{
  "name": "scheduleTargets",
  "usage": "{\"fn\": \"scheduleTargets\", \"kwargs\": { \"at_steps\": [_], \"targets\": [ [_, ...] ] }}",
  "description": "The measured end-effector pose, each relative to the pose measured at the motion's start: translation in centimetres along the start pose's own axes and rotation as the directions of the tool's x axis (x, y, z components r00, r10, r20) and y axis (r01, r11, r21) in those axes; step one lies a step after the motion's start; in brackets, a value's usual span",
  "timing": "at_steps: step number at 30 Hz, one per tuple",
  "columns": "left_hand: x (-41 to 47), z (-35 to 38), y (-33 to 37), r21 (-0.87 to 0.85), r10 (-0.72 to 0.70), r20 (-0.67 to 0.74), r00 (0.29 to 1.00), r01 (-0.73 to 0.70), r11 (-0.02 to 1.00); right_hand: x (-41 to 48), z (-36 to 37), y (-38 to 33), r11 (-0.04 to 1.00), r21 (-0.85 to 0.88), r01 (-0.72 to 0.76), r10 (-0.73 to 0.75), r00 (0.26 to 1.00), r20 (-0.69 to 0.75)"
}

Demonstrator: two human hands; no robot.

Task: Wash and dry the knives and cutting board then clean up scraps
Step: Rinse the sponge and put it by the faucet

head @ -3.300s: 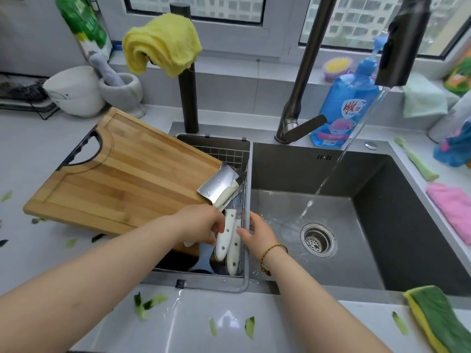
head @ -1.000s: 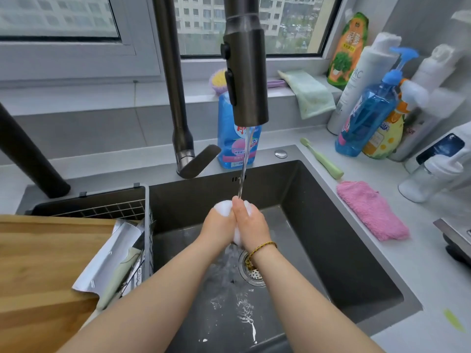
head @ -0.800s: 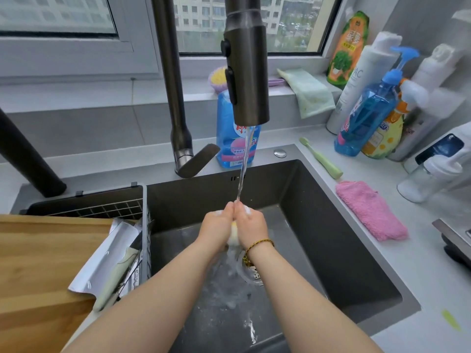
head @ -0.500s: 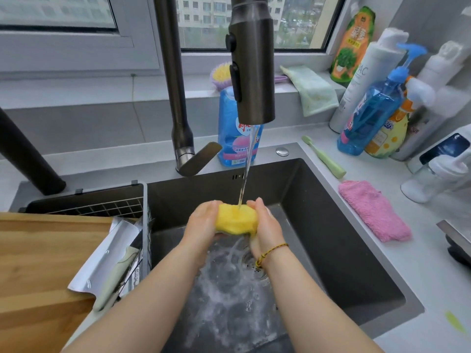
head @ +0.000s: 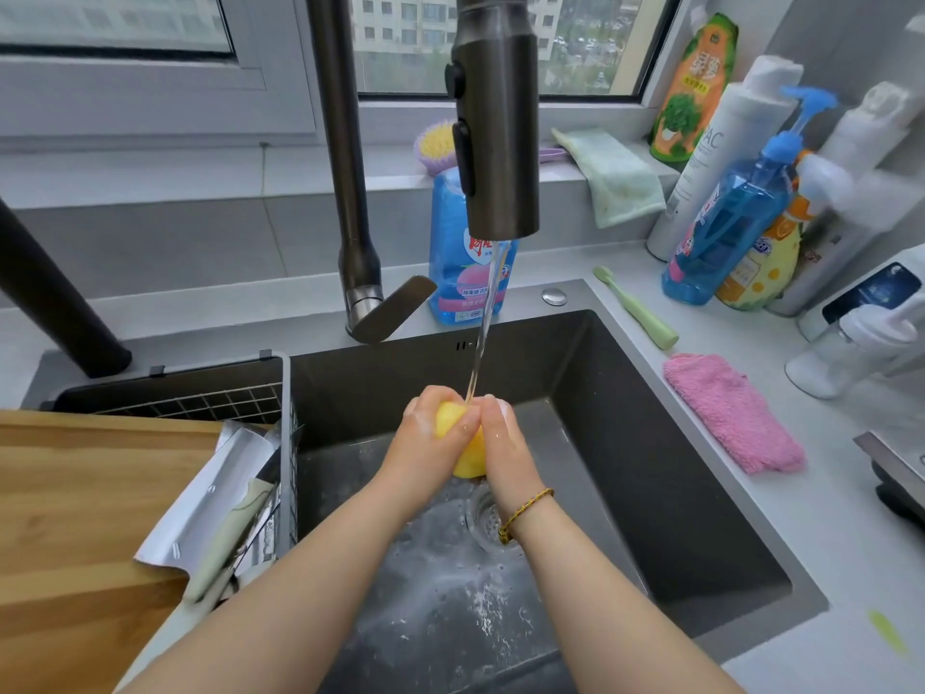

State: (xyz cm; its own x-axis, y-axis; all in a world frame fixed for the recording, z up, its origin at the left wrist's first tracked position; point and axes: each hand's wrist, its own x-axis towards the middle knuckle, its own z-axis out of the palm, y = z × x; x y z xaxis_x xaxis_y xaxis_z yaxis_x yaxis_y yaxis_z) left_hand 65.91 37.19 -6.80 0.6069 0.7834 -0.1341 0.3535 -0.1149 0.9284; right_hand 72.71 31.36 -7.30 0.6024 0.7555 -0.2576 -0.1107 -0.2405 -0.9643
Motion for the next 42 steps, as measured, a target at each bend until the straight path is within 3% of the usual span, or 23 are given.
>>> {"fn": "scheduleTargets", "kwargs": {
  "at_steps": [5, 11, 13, 15, 18, 20, 23, 25, 26, 28, 30, 33, 38, 42],
  "targets": [
    [1.1, 0.9, 1.0, 0.088, -0.086, 0.004, 0.996, 0.085, 0.992, 1.0, 0.4, -0.4, 0.999, 0.016, -0.041, 0.042, 0.997, -0.072],
    [2.3, 0.8, 1.1, 0.163, -0.191, -0.063, 0.98, 0.199, 0.966, 2.2, 0.7, -1.7, 0.962, -0.274, 0.008, -0.016, 0.999, -0.029],
    [2.3, 0.6, 0.4, -0.018, -0.202, -0.106, 0.974, 0.201, 0.979, 2.4, 1.0, -1.5, 0.948, -0.317, -0.005, -0.01, 0.999, -0.044],
    [2.3, 0.5, 0.1, -0.091, -0.222, -0.132, 0.966, 0.212, 0.973, 2.5, 1.3, -1.3, 0.955, -0.297, -0.017, -0.003, 0.998, -0.067],
    [2.2, 0.6, 0.5, -0.296, -0.318, -0.138, 0.938, 0.267, 0.917, 2.6, 1.6, -1.4, 0.983, -0.16, -0.09, 0.066, 0.987, -0.15],
    [1.9, 0.7, 0.9, -0.416, -0.385, -0.127, 0.914, 0.303, 0.857, 2.6, 1.5, -1.2, 0.975, 0.056, -0.217, 0.224, 0.952, -0.21],
    [1.5, 0.6, 1.2, -0.542, -0.438, -0.074, 0.896, 0.333, 0.772, 2.0, 1.2, -1.3, 0.882, 0.327, -0.34, 0.401, 0.905, -0.142],
    [1.4, 0.3, 1.7, -0.553, -0.455, -0.003, 0.891, 0.378, 0.742, 1.7, 0.4, -1.2, 0.849, 0.426, -0.313, 0.393, 0.913, -0.112],
    [1.3, 0.0, 2.0, -0.529, -0.462, 0.037, 0.886, 0.409, 0.744, 1.7, -0.1, -1.1, 0.862, 0.43, -0.268, 0.35, 0.928, -0.123],
    [1.0, -0.3, 2.4, -0.402, -0.46, 0.07, 0.885, 0.448, 0.799, 1.4, -0.9, -0.9, 0.946, 0.269, -0.18, 0.235, 0.954, -0.186],
    [0.8, -0.4, 2.1, -0.146, -0.373, 0.056, 0.926, 0.378, 0.914, 0.9, -1.1, -0.7, 0.991, 0.075, -0.11, 0.125, 0.966, -0.227],
    [0.4, 0.0, 2.3, 0.081, -0.251, -0.014, 0.968, 0.251, 0.965, 0.1, -0.3, -0.6, 0.997, -0.063, -0.045, 0.029, 0.973, -0.227],
    [0.5, 0.9, 2.5, 0.287, -0.131, -0.028, 0.991, 0.134, 0.949, -0.3, 0.7, -1.5, 0.99, -0.138, -0.04, 0.012, 0.98, -0.197],
    [1.0, 0.9, 2.3, 0.354, -0.107, 0.001, 0.994, 0.099, 0.93, 0.2, 0.3, -2.3, 0.94, -0.322, -0.111, 0.072, 0.989, -0.131]
  ]
}}
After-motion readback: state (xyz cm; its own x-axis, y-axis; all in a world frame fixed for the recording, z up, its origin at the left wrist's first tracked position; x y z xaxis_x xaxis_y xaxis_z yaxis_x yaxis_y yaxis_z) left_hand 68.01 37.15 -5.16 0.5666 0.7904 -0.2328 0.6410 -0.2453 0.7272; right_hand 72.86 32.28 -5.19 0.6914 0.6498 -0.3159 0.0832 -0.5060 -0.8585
